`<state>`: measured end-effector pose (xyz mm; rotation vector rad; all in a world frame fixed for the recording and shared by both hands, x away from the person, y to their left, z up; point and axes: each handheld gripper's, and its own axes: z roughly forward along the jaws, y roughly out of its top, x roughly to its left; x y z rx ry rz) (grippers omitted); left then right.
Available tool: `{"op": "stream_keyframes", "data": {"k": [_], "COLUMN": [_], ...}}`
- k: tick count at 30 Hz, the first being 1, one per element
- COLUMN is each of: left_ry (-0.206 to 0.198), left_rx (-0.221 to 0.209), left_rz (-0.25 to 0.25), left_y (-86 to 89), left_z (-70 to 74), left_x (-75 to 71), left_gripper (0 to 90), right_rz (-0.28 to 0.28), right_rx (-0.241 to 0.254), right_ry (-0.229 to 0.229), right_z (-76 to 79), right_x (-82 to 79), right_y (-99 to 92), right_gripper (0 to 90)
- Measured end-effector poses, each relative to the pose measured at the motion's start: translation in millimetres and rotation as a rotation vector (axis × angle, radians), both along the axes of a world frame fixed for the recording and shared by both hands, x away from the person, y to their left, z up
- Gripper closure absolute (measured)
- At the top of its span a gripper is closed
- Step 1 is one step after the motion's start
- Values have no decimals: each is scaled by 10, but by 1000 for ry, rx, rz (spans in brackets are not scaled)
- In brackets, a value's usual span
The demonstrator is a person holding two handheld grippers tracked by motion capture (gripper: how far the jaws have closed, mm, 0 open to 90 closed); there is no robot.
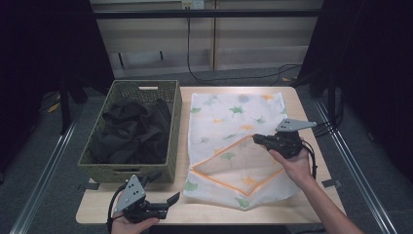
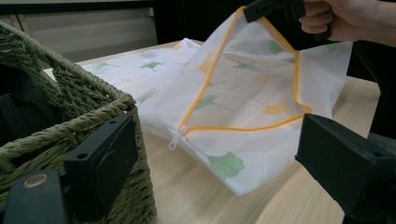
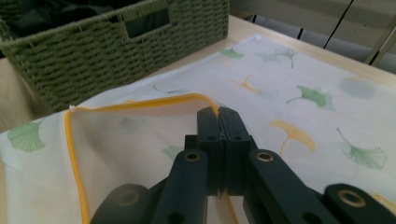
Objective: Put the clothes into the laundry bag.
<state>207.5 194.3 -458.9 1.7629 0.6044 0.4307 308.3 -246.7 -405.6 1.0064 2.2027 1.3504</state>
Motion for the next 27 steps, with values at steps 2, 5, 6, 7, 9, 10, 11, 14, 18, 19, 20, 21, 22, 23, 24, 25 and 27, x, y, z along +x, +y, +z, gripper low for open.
{"op": "stream_keyframes", "data": {"k": [2, 5, 6, 7, 9, 10, 11, 14, 18, 19, 20, 21, 22, 23, 24, 25, 27], "left_ry": [3, 2, 2, 2, 4, 0, 0, -5, 3, 3, 19, 25, 25, 39, 45, 45, 42], "left_rx": [2, 3, 3, 3, -6, 11, 11, 9, 19, 19, 10, 19, 19, 14, 4, 4, 22], "left_rz": [2, 1, 1, 1, -5, -4, -4, 0, 20, 20, 39, 53, 53, 80, 81, 81, 97], "left_y": [3, 4, 5, 6, 5, 15, 15, 36, 135, 135, 179, 201, 201, 241, 265, 265, 345], "left_z": [-1, -1, -1, -1, -2, 4, 4, 48, 149, 149, 205, 238, 238, 317, 357, 357, 487], "left_x": [4, 5, 5, 5, 4, 2, 2, -9, -9, -9, 16, 37, 37, 78, 104, 104, 195], "left_gripper": [120, 120, 120, 120, 122, 125, 128, 142, 153, 153, 153, 152, 152, 148, 140, 135, 129], "right_rz": [-5, -14, -14, -19, -21, -28, -28, -28, -21, -19, -18, -14, -19, -16, -14, -14, -13], "right_rx": [12, 38, 47, 56, 85, 93, 103, 98, 95, 99, 96, 96, 94, 93, 89, 89, 84], "right_ry": [-16, -37, -46, -55, -74, -88, -100, -105, -104, -101, -99, -99, -96, -92, -91, -91, -87], "right_z": [53, 116, 133, 150, 177, 191, 196, 190, 186, 189, 188, 182, 178, 172, 169, 169, 159], "right_x": [21, 47, 57, 63, 76, 75, 77, 79, 75, 76, 78, 82, 80, 83, 85, 85, 90], "right_y": [-4, -13, -16, -20, -24, -27, -26, -16, -21, -26, -33, -33, -32, -31, -29, -29, -18], "right_gripper": [886, 886, 886, 886, 886, 887, 887, 887, 887, 887, 887, 887, 887, 887, 887, 887, 887]}}
